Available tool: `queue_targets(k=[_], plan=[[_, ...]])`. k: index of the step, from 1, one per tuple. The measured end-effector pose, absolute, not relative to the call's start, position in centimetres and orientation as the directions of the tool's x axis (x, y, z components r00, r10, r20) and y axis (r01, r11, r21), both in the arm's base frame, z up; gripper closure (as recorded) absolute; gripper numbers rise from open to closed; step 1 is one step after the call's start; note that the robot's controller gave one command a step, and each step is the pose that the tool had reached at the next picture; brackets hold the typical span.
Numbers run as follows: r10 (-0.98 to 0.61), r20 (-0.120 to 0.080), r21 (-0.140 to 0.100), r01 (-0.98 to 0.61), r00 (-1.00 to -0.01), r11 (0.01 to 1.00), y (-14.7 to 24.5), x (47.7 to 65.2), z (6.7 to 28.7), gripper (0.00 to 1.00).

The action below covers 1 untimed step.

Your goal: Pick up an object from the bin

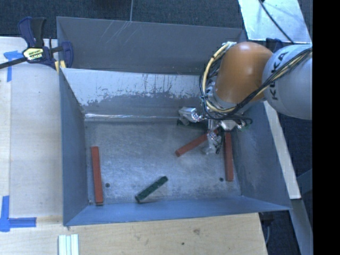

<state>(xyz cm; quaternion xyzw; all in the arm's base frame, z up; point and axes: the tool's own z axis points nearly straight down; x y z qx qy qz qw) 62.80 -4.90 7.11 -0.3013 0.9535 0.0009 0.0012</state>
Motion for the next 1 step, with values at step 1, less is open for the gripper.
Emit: queue_targets(k=[1], plan=[[-0.568,-0.007,-0.003,-0.568,-0.823,0.823,-5.22,62.93,7.51,1.00]])
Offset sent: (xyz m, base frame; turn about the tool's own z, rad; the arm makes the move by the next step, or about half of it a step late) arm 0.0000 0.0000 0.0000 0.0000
